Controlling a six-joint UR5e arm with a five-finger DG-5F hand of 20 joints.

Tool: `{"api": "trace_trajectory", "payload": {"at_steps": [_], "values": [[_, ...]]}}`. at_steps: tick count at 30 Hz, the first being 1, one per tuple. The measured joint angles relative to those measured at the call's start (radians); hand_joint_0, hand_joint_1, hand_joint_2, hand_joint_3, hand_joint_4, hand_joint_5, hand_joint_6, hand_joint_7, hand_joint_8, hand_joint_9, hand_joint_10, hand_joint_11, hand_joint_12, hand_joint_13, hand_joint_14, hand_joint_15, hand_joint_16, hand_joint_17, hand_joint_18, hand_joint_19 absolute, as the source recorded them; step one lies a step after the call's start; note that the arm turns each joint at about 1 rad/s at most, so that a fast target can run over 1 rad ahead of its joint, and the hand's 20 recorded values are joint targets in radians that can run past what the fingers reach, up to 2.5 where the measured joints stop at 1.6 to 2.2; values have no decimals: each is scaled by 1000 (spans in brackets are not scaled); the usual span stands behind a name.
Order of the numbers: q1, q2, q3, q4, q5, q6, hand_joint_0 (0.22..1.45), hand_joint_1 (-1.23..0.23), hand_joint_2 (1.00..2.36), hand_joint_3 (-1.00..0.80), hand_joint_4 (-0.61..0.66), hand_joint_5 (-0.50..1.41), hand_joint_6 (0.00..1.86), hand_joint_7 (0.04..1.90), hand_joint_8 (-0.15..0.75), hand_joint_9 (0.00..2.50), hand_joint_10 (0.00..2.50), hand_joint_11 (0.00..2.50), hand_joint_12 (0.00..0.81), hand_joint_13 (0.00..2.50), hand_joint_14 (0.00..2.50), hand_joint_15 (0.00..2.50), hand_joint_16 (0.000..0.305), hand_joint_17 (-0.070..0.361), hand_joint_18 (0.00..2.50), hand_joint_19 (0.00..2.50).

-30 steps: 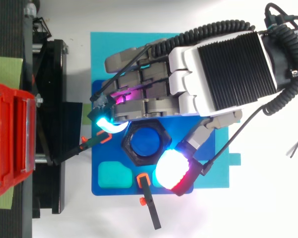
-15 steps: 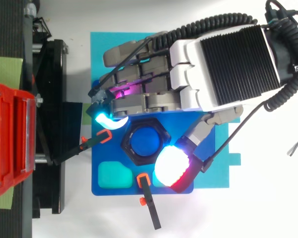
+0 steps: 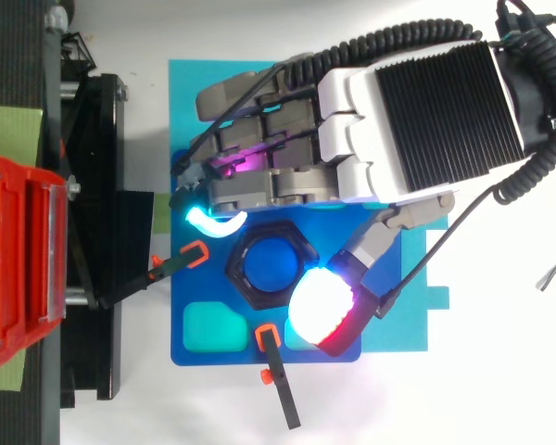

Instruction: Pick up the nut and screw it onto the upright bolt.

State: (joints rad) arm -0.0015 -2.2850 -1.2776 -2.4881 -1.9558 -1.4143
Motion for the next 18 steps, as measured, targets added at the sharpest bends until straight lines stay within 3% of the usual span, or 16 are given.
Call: {"api": "trace_trajectory", "payload": {"at_steps": [6, 18], "values": [[-1, 0, 0, -2, 0, -1, 519, -194, 1000, -500, 147, -10, 500, 1543, 259, 1078, 0, 1, 187, 845, 0, 0, 21, 47, 640, 140], [-15, 1, 0, 16, -26, -1, 521, -215, 1000, -500, 108, 12, 568, 1471, 262, 1238, 3, 48, 172, 874, 0, 0, 18, 41, 678, 141]]}}
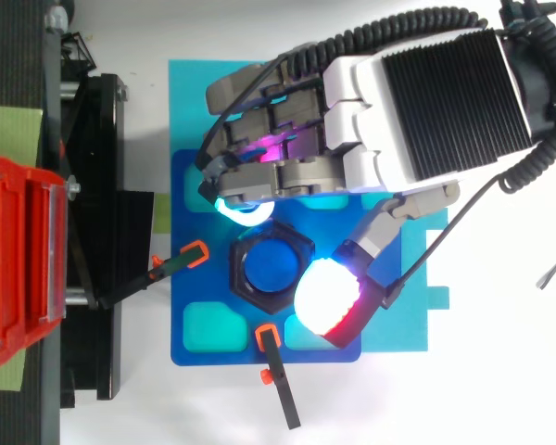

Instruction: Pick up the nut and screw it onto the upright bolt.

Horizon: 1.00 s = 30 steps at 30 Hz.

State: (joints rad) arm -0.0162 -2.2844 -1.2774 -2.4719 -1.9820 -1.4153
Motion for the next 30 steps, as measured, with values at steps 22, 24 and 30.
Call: {"api": "trace_trajectory", "payload": {"at_steps": [22, 24, 30], "values": [[-50, 3, 227, -214, -135, -1, 488, -254, 1000, -500, 211, -46, 504, 900, 191, 1105, 0, 0, 187, 734, 0, 0, 22, 49, 513, 129], [-47, 3, 235, -219, -134, -2, 485, -253, 1000, -500, 185, -64, 503, 814, 190, 1045, 0, 0, 193, 693, 0, 0, 23, 52, 474, 127], [-30, 2, 183, -176, -121, -14, 478, -229, 1000, -500, 169, -94, 502, 645, 182, 911, 0, 0, 199, 605, 0, 0, 25, 56, 379, 60]]}}
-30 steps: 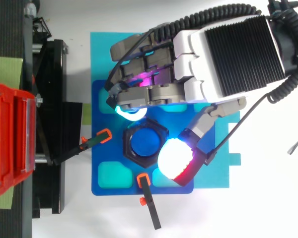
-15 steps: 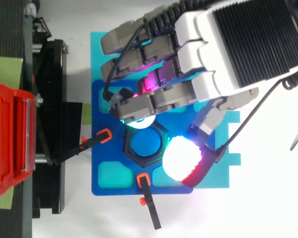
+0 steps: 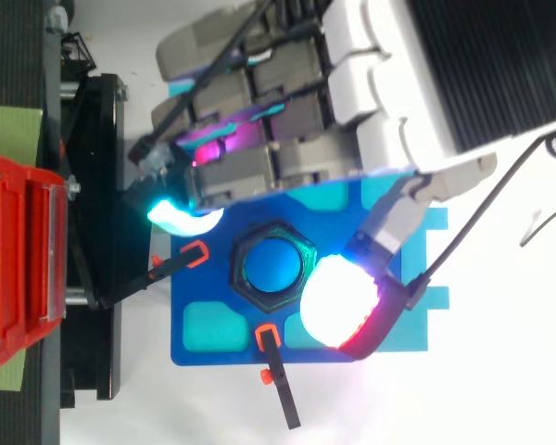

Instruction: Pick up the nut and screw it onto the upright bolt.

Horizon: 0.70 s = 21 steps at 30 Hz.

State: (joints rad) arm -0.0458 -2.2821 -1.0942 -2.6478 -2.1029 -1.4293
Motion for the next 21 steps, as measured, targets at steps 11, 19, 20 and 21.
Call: {"api": "trace_trajectory", "payload": {"at_steps": [11, 19, 20, 21], "values": [[44, 0, -93, 173, 52, 28, 471, -138, 1000, -500, 157, -108, 501, 584, 165, 728, 0, 0, 213, 453, 0, 0, 26, 58, 157, 0], [55, 0, -95, 125, 68, 28, 471, -133, 1000, -500, 158, -97, 501, 596, 173, 708, 0, 0, 218, 450, 0, 0, 26, 58, 149, 0], [56, 0, -96, 118, 69, 26, 471, -133, 1000, -500, 162, -96, 501, 599, 173, 708, 0, 0, 218, 450, 0, 0, 26, 58, 149, 0], [56, 0, -96, 110, 69, 24, 471, -133, 1000, -500, 163, -95, 501, 604, 177, 708, 0, 0, 218, 450, 0, 0, 26, 58, 149, 0]]}}
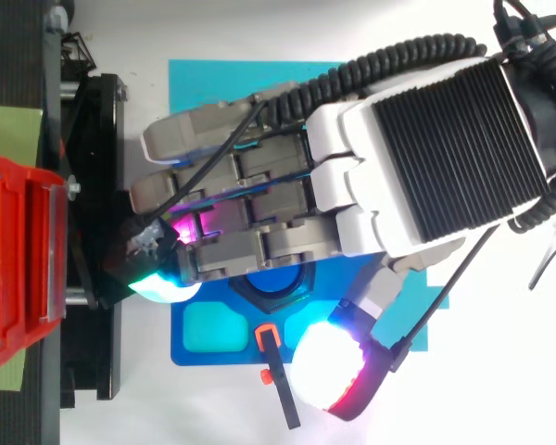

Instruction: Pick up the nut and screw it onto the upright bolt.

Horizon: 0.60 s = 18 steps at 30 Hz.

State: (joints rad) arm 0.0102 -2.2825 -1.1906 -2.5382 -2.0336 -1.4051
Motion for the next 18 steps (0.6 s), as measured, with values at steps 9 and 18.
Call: {"api": "trace_trajectory", "payload": {"at_steps": [9, 18], "values": [[0, 0, -46, 13, 12, -6, 473, -137, 1000, -500, 174, -84, 502, 676, 189, 711, 0, 0, 226, 474, 0, 0, 26, 58, 165, 0], [-5, 0, -61, 38, 28, 7, 482, -148, 1000, -500, 208, -66, 504, 914, 208, 736, 0, 0, 238, 505, 0, 0, 26, 57, 199, 0]]}}
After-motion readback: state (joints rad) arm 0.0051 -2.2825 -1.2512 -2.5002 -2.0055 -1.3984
